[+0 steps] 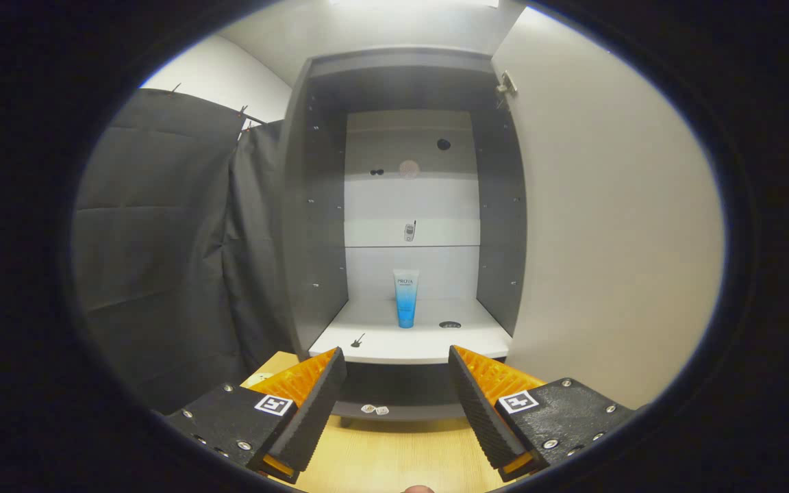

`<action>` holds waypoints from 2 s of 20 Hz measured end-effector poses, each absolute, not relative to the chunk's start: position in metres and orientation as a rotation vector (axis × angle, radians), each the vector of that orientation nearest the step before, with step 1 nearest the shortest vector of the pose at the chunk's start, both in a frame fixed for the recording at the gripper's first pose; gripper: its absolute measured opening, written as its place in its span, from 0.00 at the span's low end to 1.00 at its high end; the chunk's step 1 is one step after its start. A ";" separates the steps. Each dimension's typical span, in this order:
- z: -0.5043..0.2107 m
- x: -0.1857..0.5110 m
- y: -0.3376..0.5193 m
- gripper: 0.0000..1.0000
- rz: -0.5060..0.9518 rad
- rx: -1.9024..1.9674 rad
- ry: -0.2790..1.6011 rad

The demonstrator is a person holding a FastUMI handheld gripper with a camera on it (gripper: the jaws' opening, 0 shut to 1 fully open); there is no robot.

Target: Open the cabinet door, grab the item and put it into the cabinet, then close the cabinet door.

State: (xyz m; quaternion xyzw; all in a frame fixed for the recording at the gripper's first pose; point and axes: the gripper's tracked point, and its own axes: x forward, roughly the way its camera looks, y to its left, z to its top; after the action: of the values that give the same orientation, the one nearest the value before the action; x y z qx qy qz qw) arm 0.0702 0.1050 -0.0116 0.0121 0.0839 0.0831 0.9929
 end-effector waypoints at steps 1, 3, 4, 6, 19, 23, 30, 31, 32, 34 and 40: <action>-0.006 0.051 0.102 0.93 0.168 0.029 0.161; -0.002 0.016 0.097 0.93 0.173 0.034 0.160; -0.003 0.002 0.094 0.93 0.171 0.039 0.165; -0.006 -0.029 0.091 0.93 0.180 0.058 0.181; -0.005 -0.121 -0.056 0.93 0.016 0.055 0.175; -0.003 -0.126 -0.121 0.93 -0.059 0.044 0.178; -0.005 -0.092 -0.193 0.93 -0.081 0.044 0.188; -0.005 -0.083 -0.197 0.93 -0.067 0.040 0.190; -0.005 -0.074 -0.201 0.93 -0.054 0.033 0.191; -0.004 -0.057 -0.204 0.93 -0.024 0.021 0.194; -0.006 -0.047 -0.186 0.91 0.059 0.025 0.188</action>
State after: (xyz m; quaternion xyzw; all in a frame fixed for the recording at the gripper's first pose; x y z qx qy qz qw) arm -0.0470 -0.1864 -0.0060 0.0124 0.0940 0.0293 0.9951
